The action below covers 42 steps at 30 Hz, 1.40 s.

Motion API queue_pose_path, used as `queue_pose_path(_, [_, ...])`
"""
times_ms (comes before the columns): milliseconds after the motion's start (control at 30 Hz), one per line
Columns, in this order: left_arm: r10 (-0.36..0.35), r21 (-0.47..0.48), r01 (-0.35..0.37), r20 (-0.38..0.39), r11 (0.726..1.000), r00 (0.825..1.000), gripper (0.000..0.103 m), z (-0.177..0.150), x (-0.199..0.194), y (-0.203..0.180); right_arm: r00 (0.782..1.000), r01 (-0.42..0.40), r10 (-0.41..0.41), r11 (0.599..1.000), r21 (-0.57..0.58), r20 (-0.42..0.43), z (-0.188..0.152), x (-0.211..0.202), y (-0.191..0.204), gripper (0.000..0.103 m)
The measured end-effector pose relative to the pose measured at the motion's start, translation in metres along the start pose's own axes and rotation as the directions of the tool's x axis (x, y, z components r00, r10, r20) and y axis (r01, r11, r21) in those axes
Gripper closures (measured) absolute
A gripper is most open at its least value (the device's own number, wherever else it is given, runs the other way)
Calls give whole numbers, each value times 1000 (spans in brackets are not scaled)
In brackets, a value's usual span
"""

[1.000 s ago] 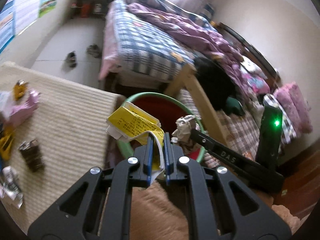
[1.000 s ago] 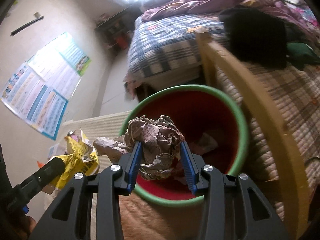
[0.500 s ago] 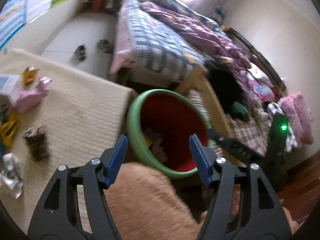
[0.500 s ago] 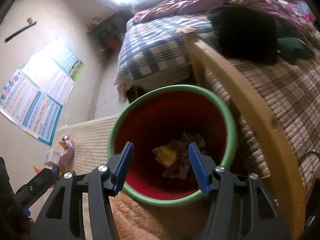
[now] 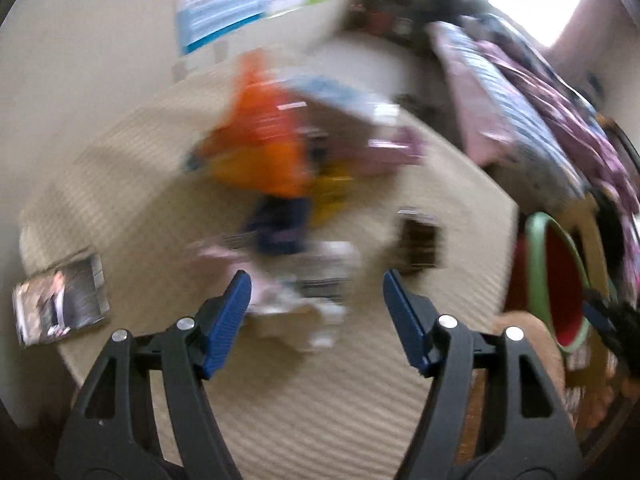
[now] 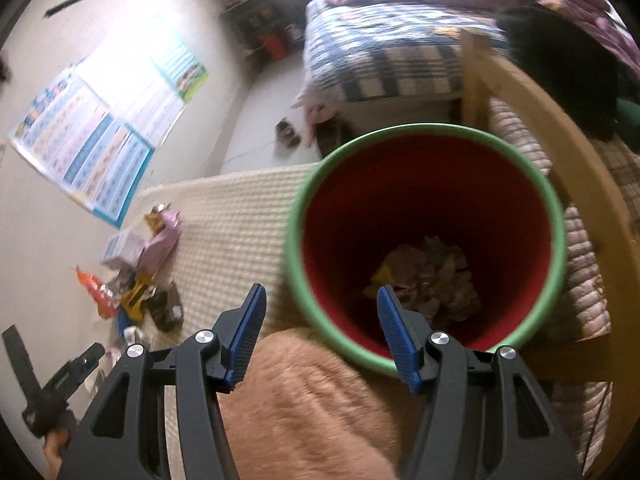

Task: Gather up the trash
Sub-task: 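Grasp the pink paper with the left tool while the right tool approaches the brown packet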

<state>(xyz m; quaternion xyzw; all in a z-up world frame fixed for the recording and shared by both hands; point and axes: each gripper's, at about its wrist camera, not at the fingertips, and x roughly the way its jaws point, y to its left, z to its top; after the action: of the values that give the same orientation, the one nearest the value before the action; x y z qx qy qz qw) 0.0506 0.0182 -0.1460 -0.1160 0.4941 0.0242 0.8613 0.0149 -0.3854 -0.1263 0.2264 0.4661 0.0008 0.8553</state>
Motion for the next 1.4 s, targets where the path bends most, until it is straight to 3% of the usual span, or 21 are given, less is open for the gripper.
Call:
queue_pose_path(200, [45,-110,-51,-59,993,997,38,1,23,40,999,-15,12,996,-82,-34,-10,9,34,46])
queue_pose_path(400, [-31,-157,12,-121,988,992,42,-2,52,46,998,-19,10,989,-145,-62,-18,16,56,46])
queue_pose_path(433, [-29,-147,14,-106,989,994,57,-2,49,44,998,-19,8,987,-159,-68,-20,18,61,46])
queue_pose_path(700, [-3,-40,3,13,999,1000,58,-6,2,29,993,-63,39,973,-221,-114,-21,46,100,46])
queue_pose_path(800, [-34,15,34,42,999,999,58,-10,-19,15,990,-87,50,956,-281,-135,-21,66,127,45])
queue_pose_path(1000, [-108,138,103,30,985,994,58,-24,-36,-24,985,-119,59,913,-391,-161,-23,106,179,34])
queue_pose_path(1267, [-105,154,105,-9,982,994,58,-30,-26,-36,978,-92,-6,886,-455,-210,-26,154,207,34])
queue_pose_path(1367, [-98,141,100,-15,985,995,58,-30,-25,-32,973,-101,-9,879,-466,-229,-29,159,210,44])
queue_pose_path(1400, [-97,138,99,-18,986,995,58,-31,-25,-31,973,-104,-9,875,-472,-231,-30,158,210,53])
